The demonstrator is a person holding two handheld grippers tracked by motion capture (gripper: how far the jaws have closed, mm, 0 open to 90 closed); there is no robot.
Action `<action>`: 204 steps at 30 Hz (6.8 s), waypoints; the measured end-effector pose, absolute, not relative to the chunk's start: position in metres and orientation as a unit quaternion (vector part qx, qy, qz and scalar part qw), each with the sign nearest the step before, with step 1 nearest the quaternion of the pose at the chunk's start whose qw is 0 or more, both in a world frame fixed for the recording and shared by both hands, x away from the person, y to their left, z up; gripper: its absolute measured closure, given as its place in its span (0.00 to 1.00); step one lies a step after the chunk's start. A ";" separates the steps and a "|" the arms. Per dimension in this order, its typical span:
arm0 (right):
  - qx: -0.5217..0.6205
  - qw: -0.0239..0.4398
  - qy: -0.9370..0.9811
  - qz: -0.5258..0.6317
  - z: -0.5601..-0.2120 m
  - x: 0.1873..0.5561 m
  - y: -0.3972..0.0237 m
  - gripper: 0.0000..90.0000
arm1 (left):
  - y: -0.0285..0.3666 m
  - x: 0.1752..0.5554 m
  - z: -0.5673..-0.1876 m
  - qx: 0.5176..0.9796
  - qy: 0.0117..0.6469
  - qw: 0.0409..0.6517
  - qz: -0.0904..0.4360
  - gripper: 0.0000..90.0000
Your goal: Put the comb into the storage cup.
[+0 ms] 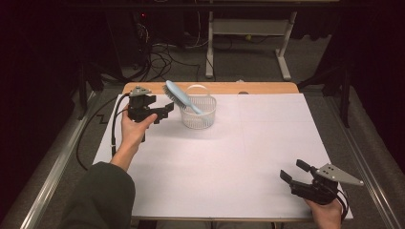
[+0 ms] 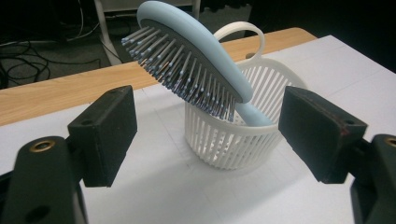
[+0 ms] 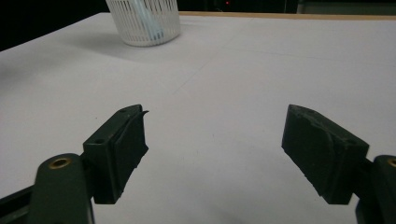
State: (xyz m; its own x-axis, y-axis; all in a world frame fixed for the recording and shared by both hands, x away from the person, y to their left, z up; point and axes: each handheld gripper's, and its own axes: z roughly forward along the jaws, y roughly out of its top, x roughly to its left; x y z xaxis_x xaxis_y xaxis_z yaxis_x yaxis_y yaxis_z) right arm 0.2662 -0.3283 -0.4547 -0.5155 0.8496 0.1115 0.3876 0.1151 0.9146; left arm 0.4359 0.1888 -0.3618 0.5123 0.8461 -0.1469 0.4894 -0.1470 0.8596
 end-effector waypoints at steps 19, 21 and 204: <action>0.436 0.230 0.712 0.500 -0.455 0.267 -0.328 0.25 | 0.201 0.420 -0.351 0.730 0.441 0.477 0.213 0.23; 0.437 0.229 0.712 0.500 -0.455 0.267 -0.328 0.25 | 0.204 0.416 -0.350 0.727 0.440 0.482 0.215 0.23; 0.439 0.231 0.704 0.508 -0.454 0.266 -0.328 0.24 | 0.266 0.284 -0.447 0.693 0.459 0.503 0.235 0.25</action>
State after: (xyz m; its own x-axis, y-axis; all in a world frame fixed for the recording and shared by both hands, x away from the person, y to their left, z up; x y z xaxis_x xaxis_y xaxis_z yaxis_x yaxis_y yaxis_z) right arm 0.2658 -0.3277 -0.4537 -0.5073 0.8533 0.1207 0.3827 0.0976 0.9187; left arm 0.2841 0.2658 -0.4467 0.4682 0.8731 -0.1357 0.3999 -0.0724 0.9137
